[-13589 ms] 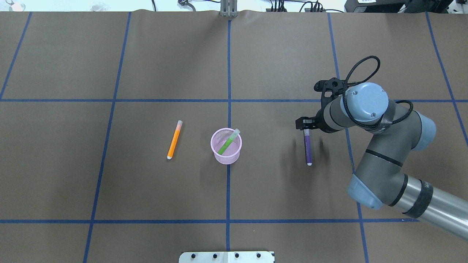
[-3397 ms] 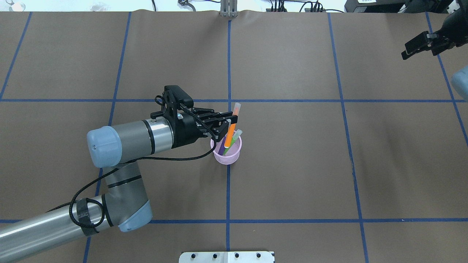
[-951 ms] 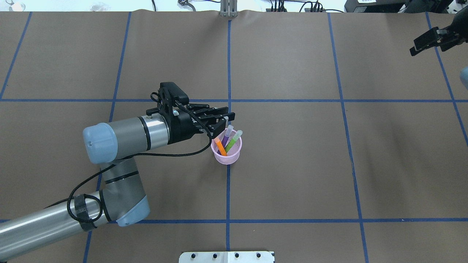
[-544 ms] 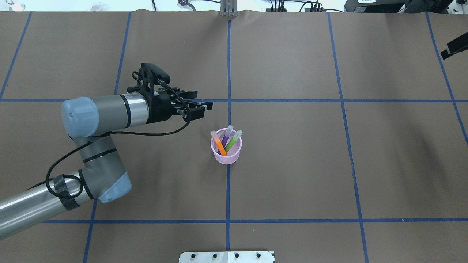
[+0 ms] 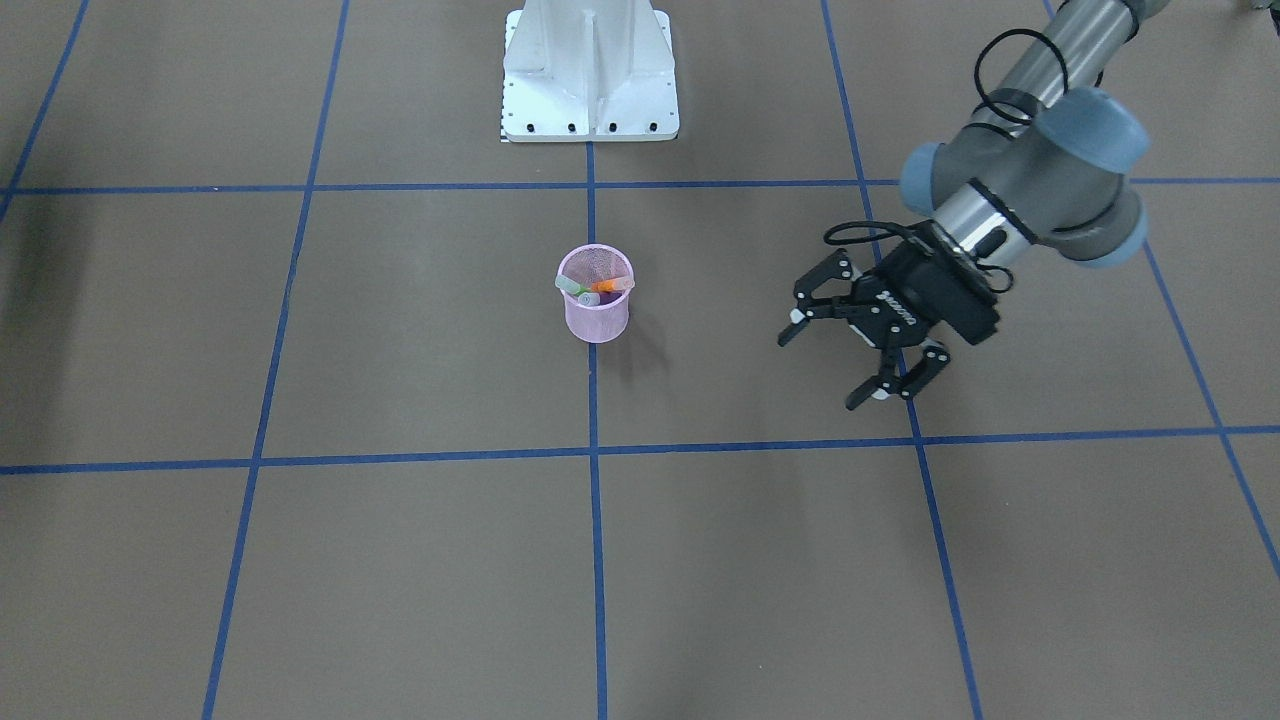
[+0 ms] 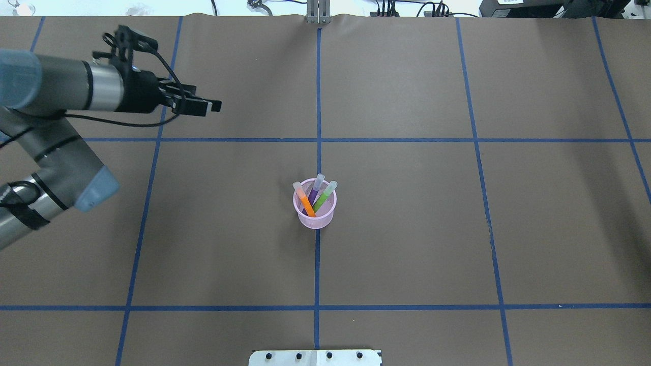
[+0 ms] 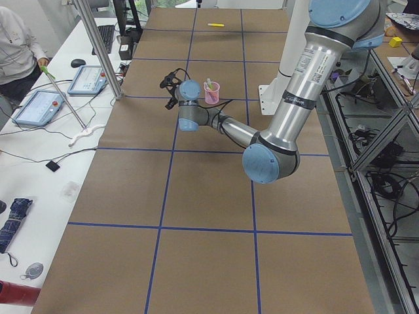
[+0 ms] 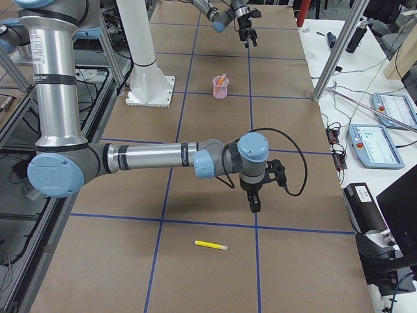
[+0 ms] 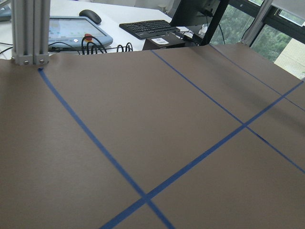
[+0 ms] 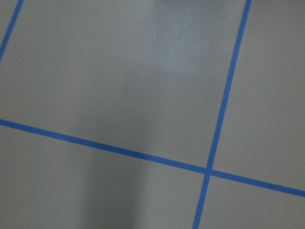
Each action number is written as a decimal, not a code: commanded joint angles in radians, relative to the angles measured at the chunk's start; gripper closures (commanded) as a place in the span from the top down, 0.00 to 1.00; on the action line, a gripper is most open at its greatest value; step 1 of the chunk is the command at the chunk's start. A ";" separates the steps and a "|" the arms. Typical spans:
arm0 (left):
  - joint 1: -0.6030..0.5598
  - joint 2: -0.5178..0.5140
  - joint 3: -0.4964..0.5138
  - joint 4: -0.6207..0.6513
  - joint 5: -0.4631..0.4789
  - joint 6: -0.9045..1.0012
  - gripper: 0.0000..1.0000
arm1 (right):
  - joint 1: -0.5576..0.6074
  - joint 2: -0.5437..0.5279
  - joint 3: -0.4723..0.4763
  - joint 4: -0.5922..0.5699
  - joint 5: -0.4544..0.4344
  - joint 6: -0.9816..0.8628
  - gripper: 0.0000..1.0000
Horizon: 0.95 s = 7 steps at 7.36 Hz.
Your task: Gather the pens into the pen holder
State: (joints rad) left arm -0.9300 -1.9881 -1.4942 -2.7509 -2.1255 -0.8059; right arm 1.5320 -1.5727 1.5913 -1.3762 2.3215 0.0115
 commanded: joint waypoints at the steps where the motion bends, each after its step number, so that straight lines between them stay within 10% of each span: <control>1: -0.134 0.012 -0.006 0.011 -0.148 0.001 0.99 | 0.020 -0.055 -0.170 0.266 -0.007 0.130 0.96; 3: -0.141 0.025 -0.009 0.010 -0.148 0.001 0.99 | 0.013 -0.066 -0.386 0.673 -0.056 0.379 0.96; 7: -0.133 0.026 -0.009 0.010 -0.146 0.001 0.99 | -0.108 -0.155 -0.398 0.897 -0.158 0.620 0.93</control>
State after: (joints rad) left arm -1.0659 -1.9626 -1.5032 -2.7412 -2.2729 -0.8053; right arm 1.4916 -1.7124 1.1945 -0.5561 2.2141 0.5272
